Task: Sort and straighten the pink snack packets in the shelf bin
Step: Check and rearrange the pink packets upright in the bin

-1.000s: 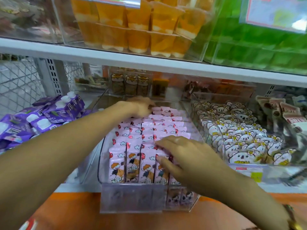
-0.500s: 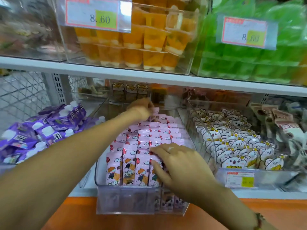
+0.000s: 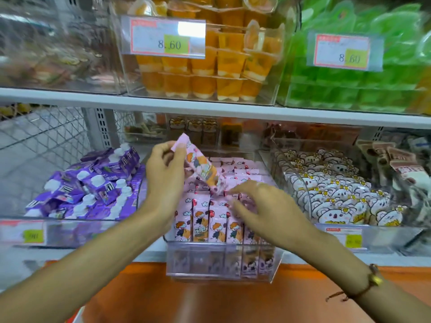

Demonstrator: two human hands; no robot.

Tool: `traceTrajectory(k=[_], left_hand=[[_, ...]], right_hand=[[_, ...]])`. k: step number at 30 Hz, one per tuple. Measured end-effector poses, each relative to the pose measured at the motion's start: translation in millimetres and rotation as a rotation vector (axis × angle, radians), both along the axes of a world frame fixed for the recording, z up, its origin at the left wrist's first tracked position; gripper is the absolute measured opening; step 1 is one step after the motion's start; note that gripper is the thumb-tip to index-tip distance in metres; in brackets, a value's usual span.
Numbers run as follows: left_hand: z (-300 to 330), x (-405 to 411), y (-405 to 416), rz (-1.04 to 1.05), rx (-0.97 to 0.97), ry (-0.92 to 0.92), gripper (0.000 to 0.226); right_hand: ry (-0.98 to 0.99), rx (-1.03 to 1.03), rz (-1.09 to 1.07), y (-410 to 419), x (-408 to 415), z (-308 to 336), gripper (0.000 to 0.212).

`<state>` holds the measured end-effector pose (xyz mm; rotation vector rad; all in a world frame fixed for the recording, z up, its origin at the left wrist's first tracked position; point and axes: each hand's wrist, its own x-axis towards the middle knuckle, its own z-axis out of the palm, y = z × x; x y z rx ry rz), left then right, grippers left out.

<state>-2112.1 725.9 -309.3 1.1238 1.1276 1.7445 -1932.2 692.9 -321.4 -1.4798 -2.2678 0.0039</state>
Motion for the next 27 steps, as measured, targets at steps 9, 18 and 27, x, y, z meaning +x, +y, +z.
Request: traceTrajectory(k=[9, 18, 27], left_hand=[[-5, -3, -47, -0.299, -0.01, -0.019, 0.013], [-25, 2, -46, -0.363, 0.014, 0.267, 0.034], [-34, 4, -44, -0.25, 0.182, 0.598, 0.056]], right_hand=[[0.612, -0.181, 0.158, -23, -38, 1, 0.03], [1.055, -0.569, 0.049, -14, -33, -11, 0.023], [1.273, -0.482, 0.092, -15, -33, -12, 0.016]])
